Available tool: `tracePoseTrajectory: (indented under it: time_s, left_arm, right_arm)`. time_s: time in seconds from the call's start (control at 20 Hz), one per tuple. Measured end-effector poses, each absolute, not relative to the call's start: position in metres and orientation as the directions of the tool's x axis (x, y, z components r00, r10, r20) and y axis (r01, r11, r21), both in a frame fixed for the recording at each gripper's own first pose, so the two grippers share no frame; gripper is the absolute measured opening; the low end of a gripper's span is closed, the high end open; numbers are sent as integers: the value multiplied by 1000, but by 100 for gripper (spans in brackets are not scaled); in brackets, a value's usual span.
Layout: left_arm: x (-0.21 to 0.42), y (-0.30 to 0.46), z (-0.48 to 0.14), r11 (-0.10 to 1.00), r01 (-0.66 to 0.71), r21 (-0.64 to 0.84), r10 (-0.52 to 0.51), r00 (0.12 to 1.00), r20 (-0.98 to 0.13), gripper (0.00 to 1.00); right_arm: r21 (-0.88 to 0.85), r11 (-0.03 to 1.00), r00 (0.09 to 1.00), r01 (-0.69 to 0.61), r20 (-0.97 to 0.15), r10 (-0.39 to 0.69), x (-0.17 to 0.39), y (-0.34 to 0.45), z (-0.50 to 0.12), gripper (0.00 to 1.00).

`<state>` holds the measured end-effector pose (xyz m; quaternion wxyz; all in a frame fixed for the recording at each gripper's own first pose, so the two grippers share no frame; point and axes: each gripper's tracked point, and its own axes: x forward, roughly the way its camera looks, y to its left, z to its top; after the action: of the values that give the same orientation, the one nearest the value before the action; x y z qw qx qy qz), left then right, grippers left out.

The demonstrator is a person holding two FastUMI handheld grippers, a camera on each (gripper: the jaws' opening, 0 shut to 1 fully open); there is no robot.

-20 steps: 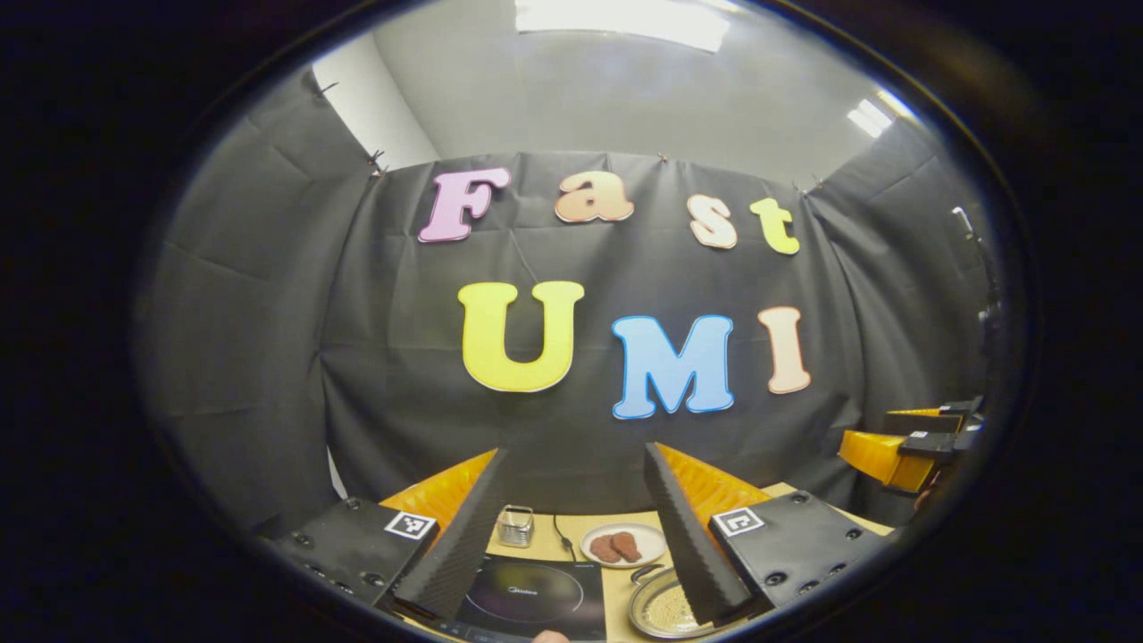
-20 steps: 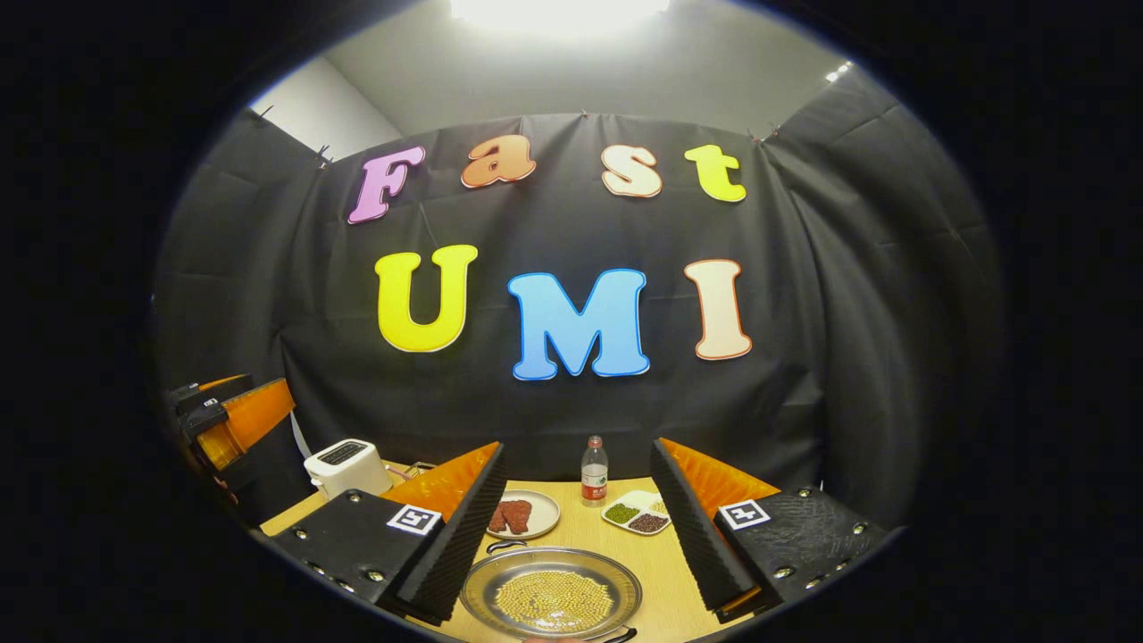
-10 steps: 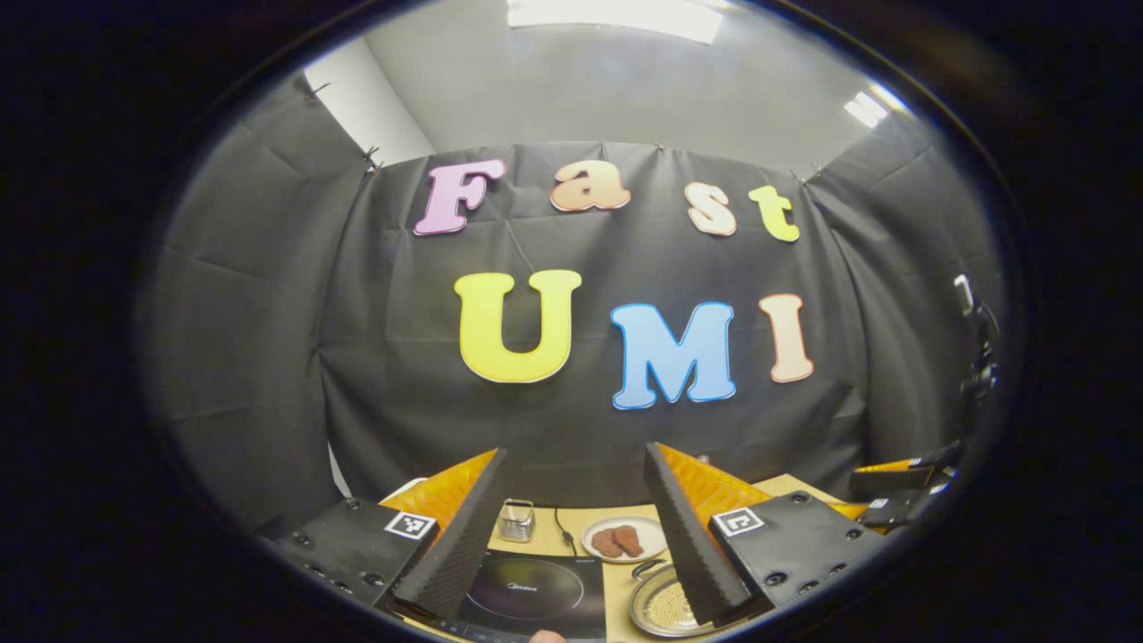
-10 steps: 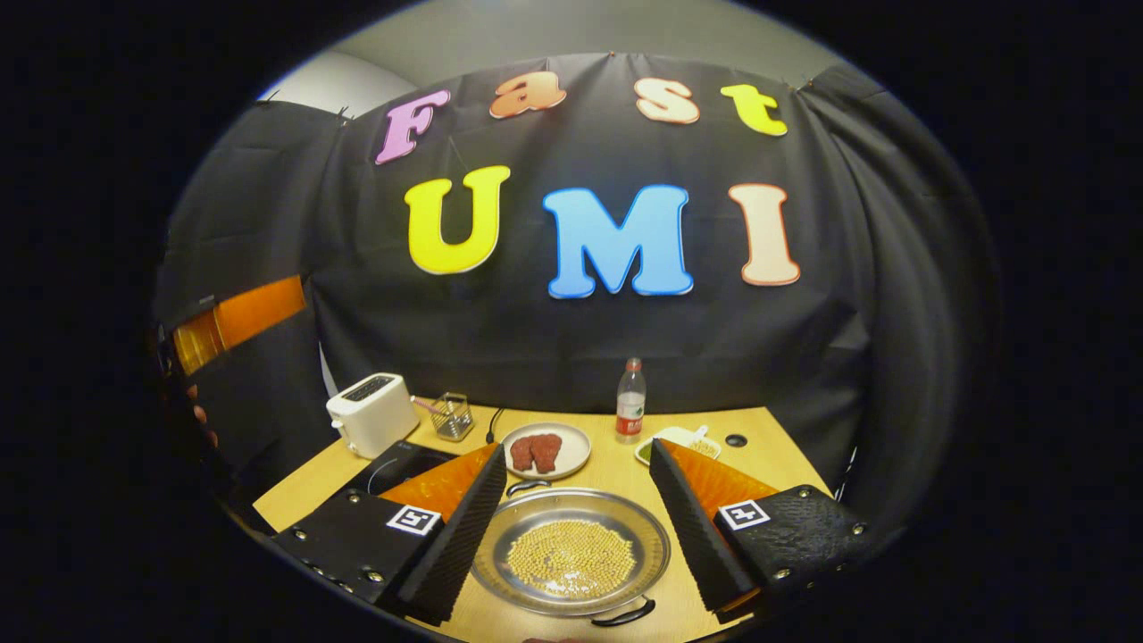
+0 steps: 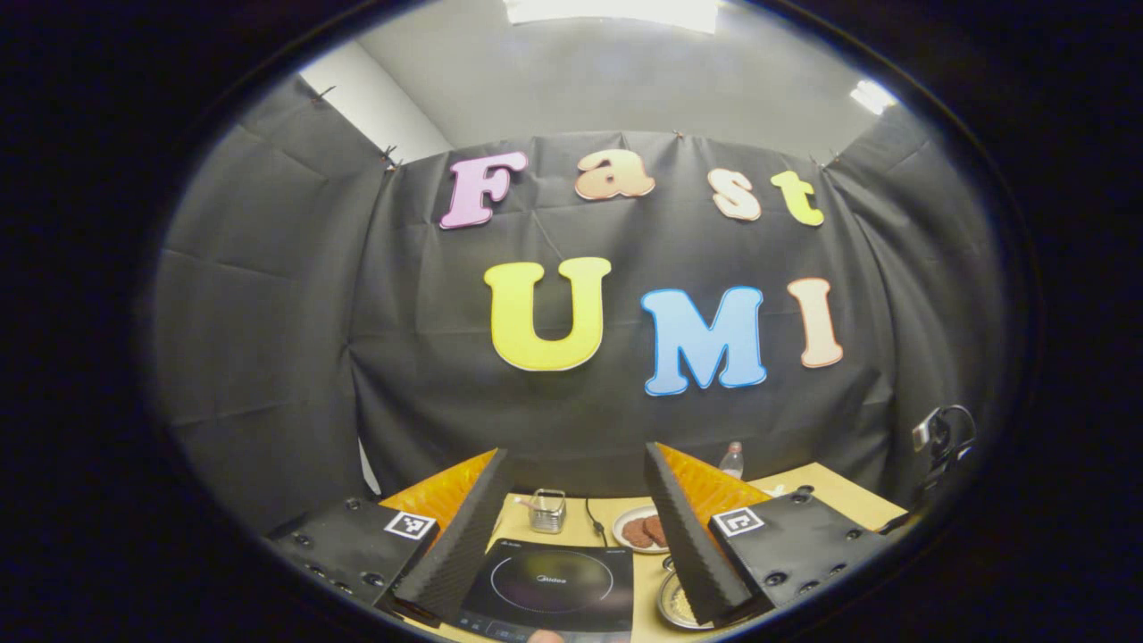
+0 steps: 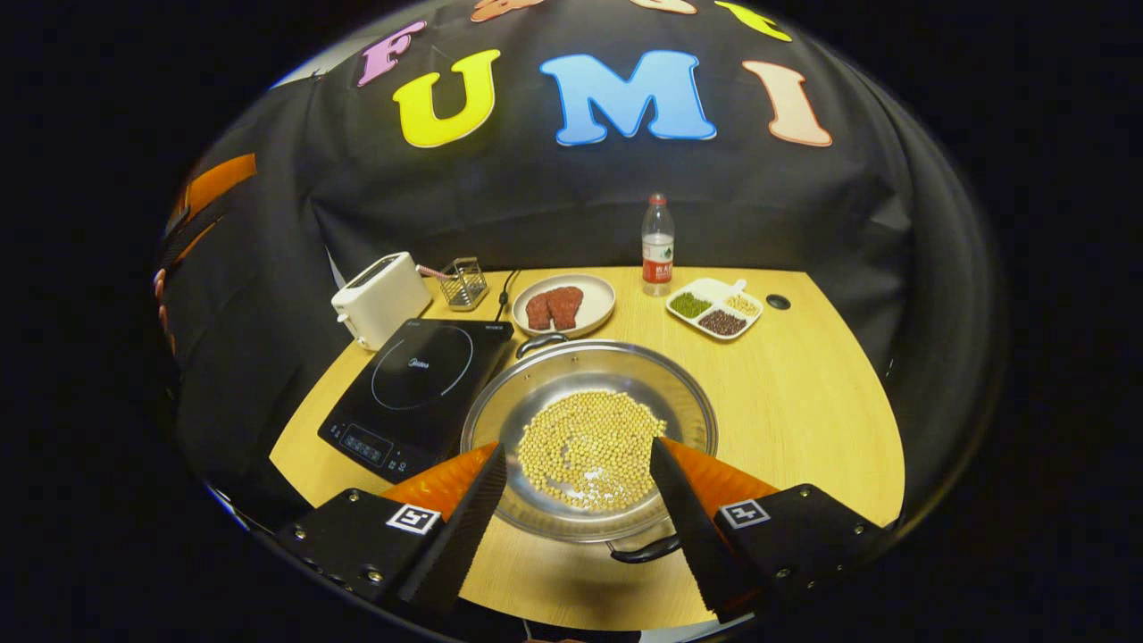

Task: First push the handle of the pot to place it horizontally, then grasp the pot with both hands and set it on the induction cooktop.

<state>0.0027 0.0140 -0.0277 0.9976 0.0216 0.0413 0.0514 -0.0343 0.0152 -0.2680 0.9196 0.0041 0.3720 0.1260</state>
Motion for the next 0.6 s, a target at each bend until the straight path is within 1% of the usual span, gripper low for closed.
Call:
tracePoseTrajectory:
  time_s: [0.15, 0.25, 0.3, 0.35, 0.45, 0.5, 0.55, 0.6]
  left_arm:
    - [3, 17, -34, 993, -101, 58, 106, 990, -94, 95]
    - [7, 17, -35, 994, -96, 57, 101, 990, -99, 95]
    - [7, 18, -37, 994, -97, 57, 102, 990, -101, 95]
    - [7, 19, -37, 994, -98, 57, 104, 989, -103, 95]
    - [7, 18, -40, 994, -100, 51, 105, 988, -110, 95]
    - [8, 18, -41, 994, -100, 50, 105, 988, -112, 95]
    - [8, 17, -41, 993, -102, 51, 107, 988, -115, 95]
    - [7, 16, -43, 993, -102, 54, 108, 987, -116, 95]
  right_arm:
    - [107, 966, 646, -237, -725, 239, -45, 16, -289, 97]
    - [121, 963, 605, -240, -757, 246, -55, 18, -303, 90]
    - [122, 963, 588, -241, -771, 245, -60, 18, -307, 82]
    - [108, 967, 574, -231, -788, 225, -64, 13, -315, 70]
    - [115, 960, 520, -257, -820, 238, -75, 15, -330, 47]
    - [102, 957, 502, -270, -833, 231, -80, 14, -337, 53]
    - [94, 957, 488, -273, -844, 222, -82, 11, -341, 31]
    - [131, 947, 460, -292, -849, 259, -87, 16, -341, 9]
